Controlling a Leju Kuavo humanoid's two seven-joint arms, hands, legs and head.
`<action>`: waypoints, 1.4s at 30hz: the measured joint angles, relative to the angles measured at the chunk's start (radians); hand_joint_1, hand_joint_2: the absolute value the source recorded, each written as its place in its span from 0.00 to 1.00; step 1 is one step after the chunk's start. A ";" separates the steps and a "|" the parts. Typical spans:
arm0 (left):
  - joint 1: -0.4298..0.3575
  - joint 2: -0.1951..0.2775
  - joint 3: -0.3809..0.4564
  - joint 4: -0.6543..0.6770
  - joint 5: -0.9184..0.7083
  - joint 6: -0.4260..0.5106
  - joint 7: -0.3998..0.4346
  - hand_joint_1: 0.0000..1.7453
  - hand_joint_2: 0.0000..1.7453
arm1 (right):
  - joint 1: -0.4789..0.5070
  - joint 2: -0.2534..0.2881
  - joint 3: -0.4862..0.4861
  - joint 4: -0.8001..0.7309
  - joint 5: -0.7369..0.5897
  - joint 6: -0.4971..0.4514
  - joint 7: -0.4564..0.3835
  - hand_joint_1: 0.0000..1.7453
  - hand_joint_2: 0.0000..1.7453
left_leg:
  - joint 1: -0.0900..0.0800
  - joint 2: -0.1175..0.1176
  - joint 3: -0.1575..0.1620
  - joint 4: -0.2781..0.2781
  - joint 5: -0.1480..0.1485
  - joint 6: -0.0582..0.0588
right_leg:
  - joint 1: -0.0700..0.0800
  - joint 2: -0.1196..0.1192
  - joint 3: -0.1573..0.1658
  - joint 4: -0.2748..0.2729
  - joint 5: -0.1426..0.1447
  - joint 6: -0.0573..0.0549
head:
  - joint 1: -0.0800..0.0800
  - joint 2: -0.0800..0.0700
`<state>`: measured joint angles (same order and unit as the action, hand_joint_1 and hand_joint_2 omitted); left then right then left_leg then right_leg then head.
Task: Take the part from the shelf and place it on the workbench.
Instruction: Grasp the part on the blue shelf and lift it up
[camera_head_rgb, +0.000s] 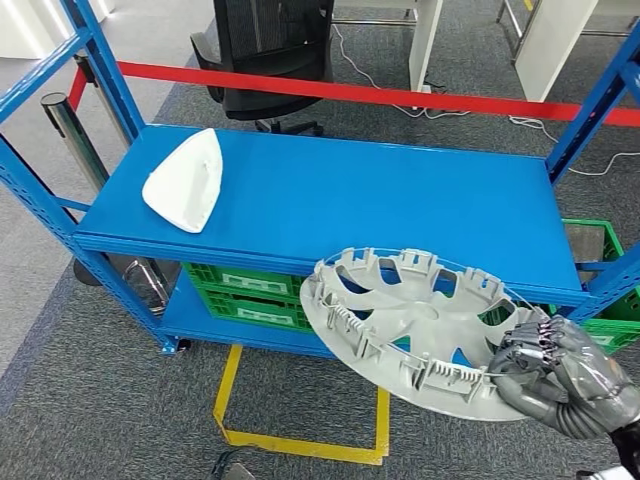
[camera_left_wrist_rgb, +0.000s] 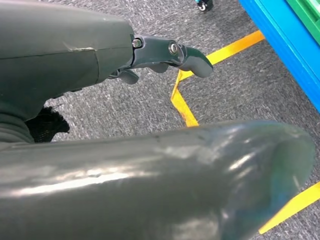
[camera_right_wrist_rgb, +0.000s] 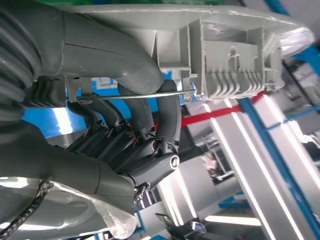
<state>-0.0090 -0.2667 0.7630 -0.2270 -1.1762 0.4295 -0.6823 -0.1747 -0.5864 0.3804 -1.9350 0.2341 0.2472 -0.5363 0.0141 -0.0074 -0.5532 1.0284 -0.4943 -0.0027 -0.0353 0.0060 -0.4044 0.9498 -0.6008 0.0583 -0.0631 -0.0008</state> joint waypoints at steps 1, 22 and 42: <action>0.000 0.000 0.000 0.000 0.000 0.001 0.000 0.00 0.00 | 0.004 -0.005 -0.007 -0.013 -0.010 0.001 -0.003 1.00 1.00 | 0.000 0.000 0.000 0.000 0.000 0.000 | 0.000 0.000 0.000 0.000 0.000 0.000 | 0.000 0.000; 0.003 -0.003 0.018 -0.008 0.043 0.021 -0.019 0.00 0.00 | 0.295 -0.117 -0.324 -0.257 -0.047 0.071 -0.059 1.00 1.00 | -0.002 -0.002 0.000 0.000 -0.001 0.000 | -0.002 -0.001 0.000 -0.001 -0.001 0.000 | 0.000 0.000; 0.006 -0.010 0.026 -0.030 0.069 0.031 -0.019 0.00 0.00 | 0.542 -0.091 -0.367 -0.333 0.022 0.022 -0.098 1.00 1.00 | -0.002 -0.003 0.001 0.000 -0.001 0.000 | -0.002 -0.003 0.001 -0.001 -0.002 0.000 | 0.000 0.000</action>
<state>-0.0034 -0.2767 0.7887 -0.2566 -1.1074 0.4601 -0.7015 0.3676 -0.6777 0.0134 -2.2683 0.2556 0.2693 -0.6348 0.0119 -0.0105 -0.5521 1.0283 -0.4955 -0.0024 -0.0377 0.0032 -0.4031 0.9491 -0.6024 0.0582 -0.0631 -0.0008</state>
